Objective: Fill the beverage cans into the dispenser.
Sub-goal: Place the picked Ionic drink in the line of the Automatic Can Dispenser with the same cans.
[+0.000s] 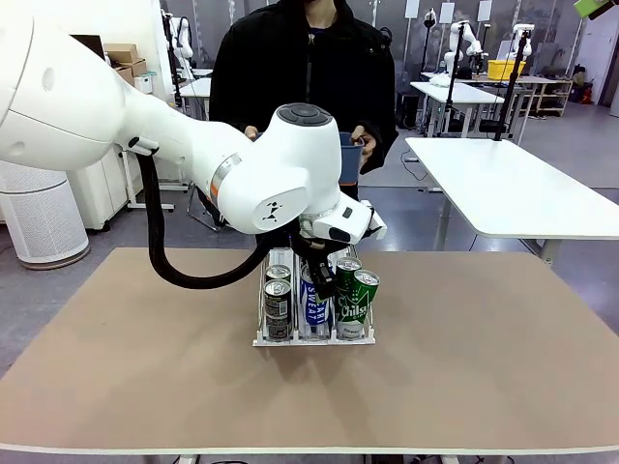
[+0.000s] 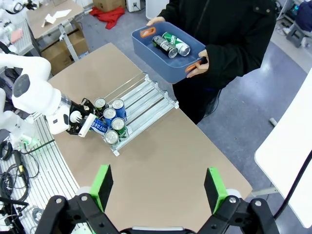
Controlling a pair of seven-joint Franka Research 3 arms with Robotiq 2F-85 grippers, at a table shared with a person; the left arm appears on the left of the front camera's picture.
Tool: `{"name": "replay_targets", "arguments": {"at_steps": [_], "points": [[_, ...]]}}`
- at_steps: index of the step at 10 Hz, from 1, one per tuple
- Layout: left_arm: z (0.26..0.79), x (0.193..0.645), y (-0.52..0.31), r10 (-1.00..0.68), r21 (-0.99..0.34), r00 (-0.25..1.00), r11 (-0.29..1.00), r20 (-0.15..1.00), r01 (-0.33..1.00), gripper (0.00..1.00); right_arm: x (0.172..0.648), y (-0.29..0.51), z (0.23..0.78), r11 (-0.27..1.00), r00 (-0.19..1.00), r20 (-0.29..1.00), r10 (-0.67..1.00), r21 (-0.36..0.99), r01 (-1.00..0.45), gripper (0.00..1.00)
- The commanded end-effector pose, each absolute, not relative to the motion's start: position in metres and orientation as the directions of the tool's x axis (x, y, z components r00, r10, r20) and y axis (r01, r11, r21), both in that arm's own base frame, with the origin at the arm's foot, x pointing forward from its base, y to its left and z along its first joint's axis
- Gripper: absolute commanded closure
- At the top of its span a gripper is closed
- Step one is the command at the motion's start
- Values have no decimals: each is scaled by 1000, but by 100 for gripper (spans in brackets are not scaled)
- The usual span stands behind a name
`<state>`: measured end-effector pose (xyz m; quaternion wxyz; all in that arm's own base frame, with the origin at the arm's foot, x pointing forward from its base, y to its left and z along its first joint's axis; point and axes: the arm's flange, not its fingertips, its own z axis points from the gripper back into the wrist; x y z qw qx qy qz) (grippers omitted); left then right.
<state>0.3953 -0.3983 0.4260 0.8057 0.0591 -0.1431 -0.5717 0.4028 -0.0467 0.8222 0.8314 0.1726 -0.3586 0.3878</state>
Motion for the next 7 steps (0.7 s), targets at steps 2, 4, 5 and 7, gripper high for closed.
{"name": "replay_targets", "arguments": {"at_steps": [2, 4, 5, 7], "points": [[422, 421, -397, -924, 320, 311, 371, 225, 872, 43, 402, -47, 821, 639, 442, 731, 520, 11, -769, 0], [421, 423, -398, -926, 318, 308, 366, 217, 875, 43, 402, -47, 821, 639, 442, 731, 520, 11, -769, 0], [413, 425, -400, -928, 297, 314, 363, 201, 883, 43, 402, -47, 821, 639, 442, 731, 520, 11, -769, 0], [401, 431, -398, -935, 245, 307, 343, 176, 907, 43, 402, -47, 821, 639, 442, 731, 520, 11, -769, 0]]}}
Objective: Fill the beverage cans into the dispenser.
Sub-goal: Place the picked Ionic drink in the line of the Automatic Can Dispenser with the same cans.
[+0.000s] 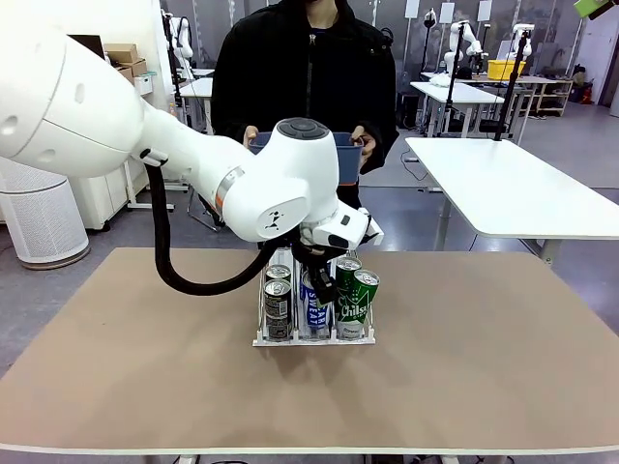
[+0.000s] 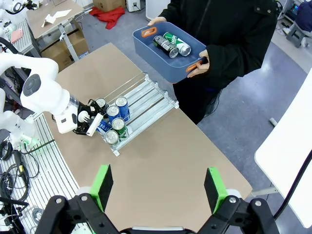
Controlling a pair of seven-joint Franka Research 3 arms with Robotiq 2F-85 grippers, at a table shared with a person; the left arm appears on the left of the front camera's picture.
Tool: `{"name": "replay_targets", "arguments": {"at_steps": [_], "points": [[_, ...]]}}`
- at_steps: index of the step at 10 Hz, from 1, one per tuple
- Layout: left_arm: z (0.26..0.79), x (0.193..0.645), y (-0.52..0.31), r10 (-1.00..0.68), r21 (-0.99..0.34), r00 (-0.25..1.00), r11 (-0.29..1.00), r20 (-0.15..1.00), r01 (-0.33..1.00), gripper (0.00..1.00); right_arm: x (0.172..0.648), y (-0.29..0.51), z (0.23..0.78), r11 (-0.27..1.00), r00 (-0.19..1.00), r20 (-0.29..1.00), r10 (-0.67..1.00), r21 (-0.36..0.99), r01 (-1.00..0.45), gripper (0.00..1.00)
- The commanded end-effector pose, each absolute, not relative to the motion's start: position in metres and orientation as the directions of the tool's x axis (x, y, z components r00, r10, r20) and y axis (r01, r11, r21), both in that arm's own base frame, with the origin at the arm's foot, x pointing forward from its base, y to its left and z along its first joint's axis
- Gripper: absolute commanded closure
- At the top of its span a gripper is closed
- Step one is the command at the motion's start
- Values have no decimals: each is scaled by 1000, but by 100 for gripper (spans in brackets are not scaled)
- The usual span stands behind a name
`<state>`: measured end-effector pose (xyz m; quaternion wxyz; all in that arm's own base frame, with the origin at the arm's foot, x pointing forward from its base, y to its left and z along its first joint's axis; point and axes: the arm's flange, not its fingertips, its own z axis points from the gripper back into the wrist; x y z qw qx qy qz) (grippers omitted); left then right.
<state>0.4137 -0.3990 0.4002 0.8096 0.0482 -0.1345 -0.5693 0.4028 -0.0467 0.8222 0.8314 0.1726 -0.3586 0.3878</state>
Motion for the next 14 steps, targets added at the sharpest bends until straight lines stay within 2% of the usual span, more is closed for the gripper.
{"name": "replay_targets", "arguments": {"at_steps": [1, 5, 9, 10, 11, 12, 13, 14], "points": [[395, 433, -400, -937, 214, 305, 338, 171, 916, 43, 402, -47, 821, 639, 442, 731, 520, 11, -769, 0], [383, 431, -399, -941, 170, 304, 327, 151, 930, 43, 402, -47, 821, 639, 442, 731, 520, 11, -769, 0], [390, 423, -405, -933, 200, 327, 353, 153, 914, 43, 402, -47, 821, 639, 442, 731, 520, 11, -769, 0], [390, 423, -405, -934, 196, 325, 349, 148, 916, 23, 402, -47, 821, 639, 442, 731, 520, 11, -769, 0], [402, 417, -402, -925, 207, 347, 374, 155, 904, 23, 402, -47, 821, 639, 442, 731, 520, 11, -769, 0], [412, 413, -401, -920, 235, 358, 387, 157, 892, 3, 402, -47, 821, 639, 442, 731, 520, 11, -769, 0], [421, 409, -400, -917, 253, 364, 395, 162, 883, 18, 402, -47, 821, 639, 442, 731, 520, 11, -769, 0], [428, 405, -399, -916, 261, 363, 397, 170, 880, 0, 402, -47, 821, 639, 442, 731, 520, 11, -769, 0]]}}
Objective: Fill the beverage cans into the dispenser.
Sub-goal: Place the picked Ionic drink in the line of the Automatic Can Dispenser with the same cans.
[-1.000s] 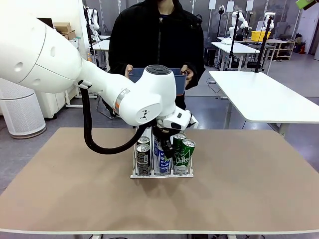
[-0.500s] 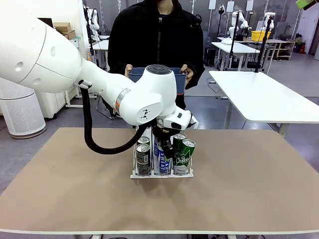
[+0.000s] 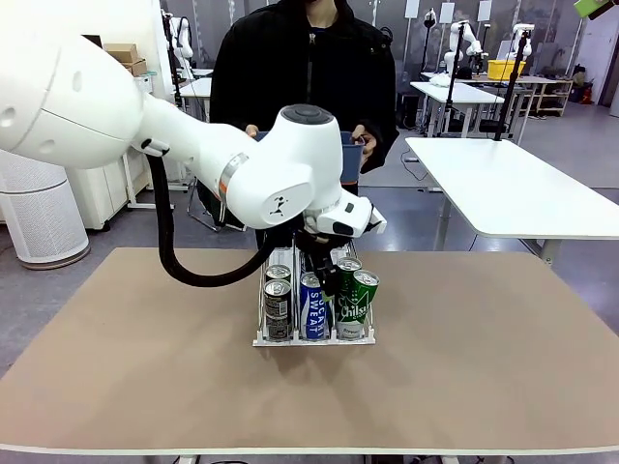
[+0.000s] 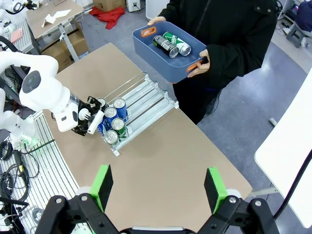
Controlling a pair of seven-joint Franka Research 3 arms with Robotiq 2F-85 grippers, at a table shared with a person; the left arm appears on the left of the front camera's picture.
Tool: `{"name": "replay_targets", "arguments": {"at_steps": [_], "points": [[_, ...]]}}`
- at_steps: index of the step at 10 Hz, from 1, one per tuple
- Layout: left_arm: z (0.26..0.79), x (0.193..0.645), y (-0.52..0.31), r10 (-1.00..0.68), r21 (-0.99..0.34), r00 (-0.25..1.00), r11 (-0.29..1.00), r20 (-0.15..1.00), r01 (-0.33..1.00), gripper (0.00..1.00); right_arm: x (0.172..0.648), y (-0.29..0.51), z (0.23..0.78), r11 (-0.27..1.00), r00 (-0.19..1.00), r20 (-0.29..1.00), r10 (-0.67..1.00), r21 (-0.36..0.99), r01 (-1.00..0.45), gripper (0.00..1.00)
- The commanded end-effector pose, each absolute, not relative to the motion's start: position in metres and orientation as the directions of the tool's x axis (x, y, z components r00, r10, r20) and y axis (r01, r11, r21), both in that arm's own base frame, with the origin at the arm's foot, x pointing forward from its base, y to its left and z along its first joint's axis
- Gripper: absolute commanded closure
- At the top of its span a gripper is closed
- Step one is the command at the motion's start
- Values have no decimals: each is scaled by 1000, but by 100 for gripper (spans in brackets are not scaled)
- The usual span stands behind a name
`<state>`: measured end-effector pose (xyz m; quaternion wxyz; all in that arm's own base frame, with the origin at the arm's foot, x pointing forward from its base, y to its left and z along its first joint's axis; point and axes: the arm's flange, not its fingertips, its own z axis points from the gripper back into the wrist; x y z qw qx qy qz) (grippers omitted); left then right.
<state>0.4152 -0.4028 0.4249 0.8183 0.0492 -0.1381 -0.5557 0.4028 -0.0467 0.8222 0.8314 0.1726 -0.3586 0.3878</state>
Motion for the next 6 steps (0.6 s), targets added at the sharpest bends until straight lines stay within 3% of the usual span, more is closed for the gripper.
{"name": "replay_targets", "arguments": {"at_steps": [1, 6], "points": [[433, 402, -399, -911, 264, 372, 408, 178, 874, 0, 402, -47, 821, 639, 442, 731, 520, 11, -769, 0], [454, 381, -399, -883, 293, 407, 463, 233, 837, 0, 402, -47, 821, 639, 442, 731, 520, 11, -769, 0]]}}
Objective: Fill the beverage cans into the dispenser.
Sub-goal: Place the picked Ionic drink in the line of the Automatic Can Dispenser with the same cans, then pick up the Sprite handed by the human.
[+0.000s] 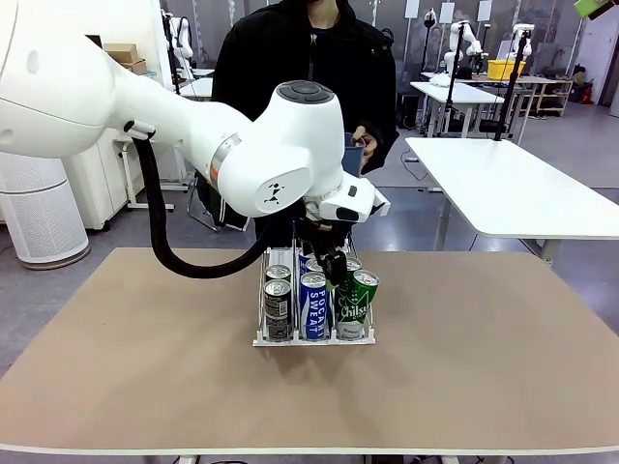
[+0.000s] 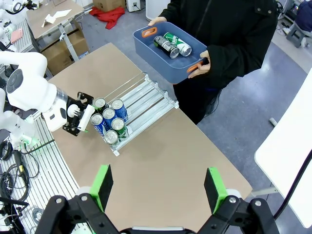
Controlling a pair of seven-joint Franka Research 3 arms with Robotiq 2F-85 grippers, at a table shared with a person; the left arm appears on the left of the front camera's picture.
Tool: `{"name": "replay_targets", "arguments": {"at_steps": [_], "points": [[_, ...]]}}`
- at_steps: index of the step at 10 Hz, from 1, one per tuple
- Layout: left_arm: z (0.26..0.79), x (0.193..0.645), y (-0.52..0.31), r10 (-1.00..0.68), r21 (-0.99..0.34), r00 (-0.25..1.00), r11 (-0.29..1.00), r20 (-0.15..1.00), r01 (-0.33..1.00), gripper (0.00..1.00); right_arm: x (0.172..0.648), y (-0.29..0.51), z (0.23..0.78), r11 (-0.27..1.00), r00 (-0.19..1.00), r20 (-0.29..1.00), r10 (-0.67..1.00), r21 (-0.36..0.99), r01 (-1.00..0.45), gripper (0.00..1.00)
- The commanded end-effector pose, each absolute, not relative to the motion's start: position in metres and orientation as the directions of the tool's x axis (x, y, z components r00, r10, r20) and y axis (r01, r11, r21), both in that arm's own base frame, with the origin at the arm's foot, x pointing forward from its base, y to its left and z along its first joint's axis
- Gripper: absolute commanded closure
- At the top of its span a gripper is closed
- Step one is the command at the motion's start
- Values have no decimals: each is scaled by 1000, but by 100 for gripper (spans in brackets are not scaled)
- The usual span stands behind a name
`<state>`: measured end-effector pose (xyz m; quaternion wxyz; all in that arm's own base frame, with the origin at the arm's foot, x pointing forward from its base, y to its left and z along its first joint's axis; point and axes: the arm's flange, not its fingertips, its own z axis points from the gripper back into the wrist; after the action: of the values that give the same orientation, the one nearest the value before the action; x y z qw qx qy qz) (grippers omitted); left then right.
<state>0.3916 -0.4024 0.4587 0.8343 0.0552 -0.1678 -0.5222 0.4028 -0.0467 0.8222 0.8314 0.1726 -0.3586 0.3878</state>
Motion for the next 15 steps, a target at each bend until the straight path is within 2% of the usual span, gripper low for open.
{"name": "replay_targets", "arguments": {"at_steps": [1, 2, 15], "points": [[454, 380, -400, -880, 283, 408, 467, 243, 838, 0, 402, -47, 821, 639, 442, 731, 520, 11, -769, 0], [459, 392, -402, -890, 267, 398, 448, 222, 853, 0, 402, -47, 821, 639, 442, 731, 520, 11, -769, 0], [462, 384, -398, -877, 241, 423, 472, 227, 848, 0, 402, -47, 821, 639, 442, 731, 520, 11, -769, 0]]}}
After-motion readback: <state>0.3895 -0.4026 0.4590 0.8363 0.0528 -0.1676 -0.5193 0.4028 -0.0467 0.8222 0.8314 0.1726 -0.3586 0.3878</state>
